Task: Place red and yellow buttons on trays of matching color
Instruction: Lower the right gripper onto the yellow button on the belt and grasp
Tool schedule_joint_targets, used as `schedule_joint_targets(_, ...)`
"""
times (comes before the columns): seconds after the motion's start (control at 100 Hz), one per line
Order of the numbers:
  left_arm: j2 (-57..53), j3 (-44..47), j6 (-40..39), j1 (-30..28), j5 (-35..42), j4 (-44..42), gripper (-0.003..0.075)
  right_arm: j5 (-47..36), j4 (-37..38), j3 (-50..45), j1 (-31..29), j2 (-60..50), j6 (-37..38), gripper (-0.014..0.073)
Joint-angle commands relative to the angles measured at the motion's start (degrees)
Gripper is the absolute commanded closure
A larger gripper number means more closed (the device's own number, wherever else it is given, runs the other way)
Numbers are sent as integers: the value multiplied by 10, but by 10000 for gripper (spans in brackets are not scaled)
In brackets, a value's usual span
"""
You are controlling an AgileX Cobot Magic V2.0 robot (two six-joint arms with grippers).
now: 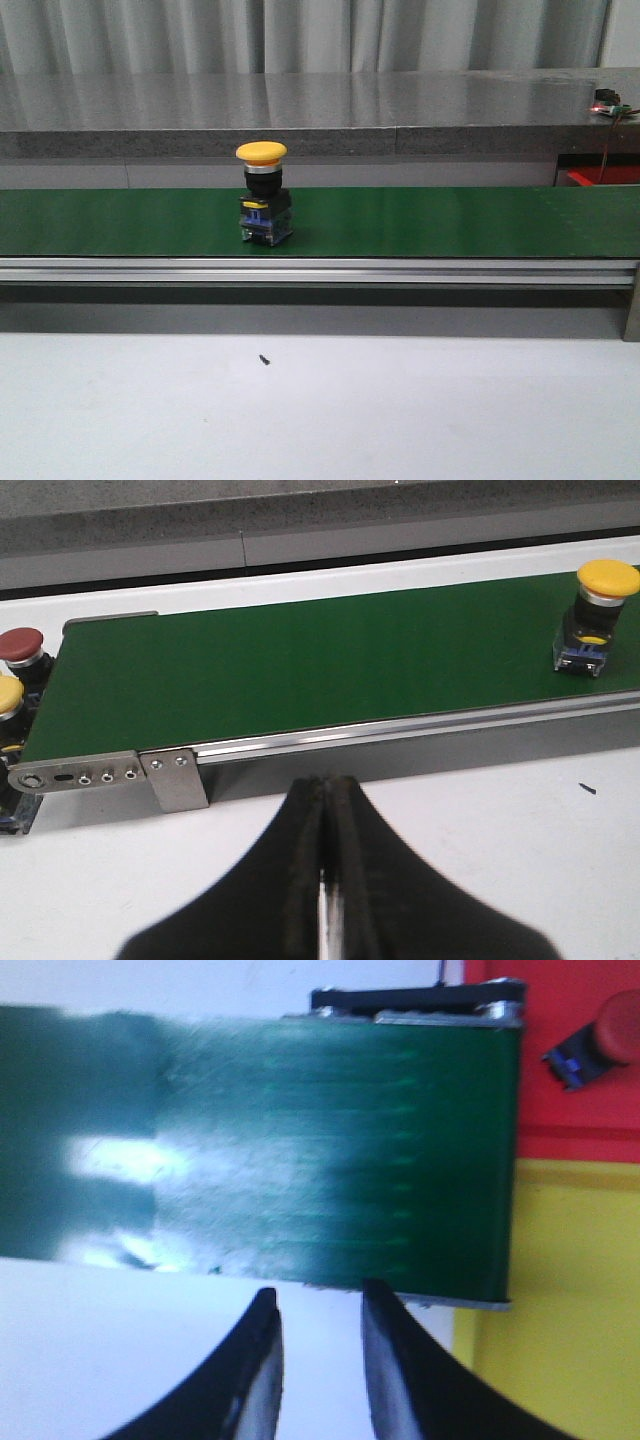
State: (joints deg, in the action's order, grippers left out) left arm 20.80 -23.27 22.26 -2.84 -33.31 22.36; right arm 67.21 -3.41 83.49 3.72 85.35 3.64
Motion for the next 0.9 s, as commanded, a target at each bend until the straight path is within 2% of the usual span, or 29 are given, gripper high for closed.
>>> schedule_joint_targets(0.0, 4, -14, -2, 4, 40, 16, 740, -23, -9, -14, 31, -34, -6, 300)
schedule_joint_targets(0.13, 4, -14, -2, 4, 40, 16, 740, -16, -23, -19, 86, -31, -6, 97)
schedule_joint_targets(0.2, 4, -14, -2, 4, 40, 16, 740, -25, -38, -19, 114, -31, -6, 41)
schedule_joint_targets(0.5, 4, -14, -2, 4, 40, 16, 740, -101, -57, -18, 210, -25, 10, 47)
schedule_joint_targets(0.76, 4, -14, -2, 4, 40, 16, 740, -120, -101, -17, 223, 16, 13, 22)
schedule_joint_targets(0.89, 4, -14, -2, 4, 40, 16, 740, -101, -86, -3, 224, 40, 104, 10)
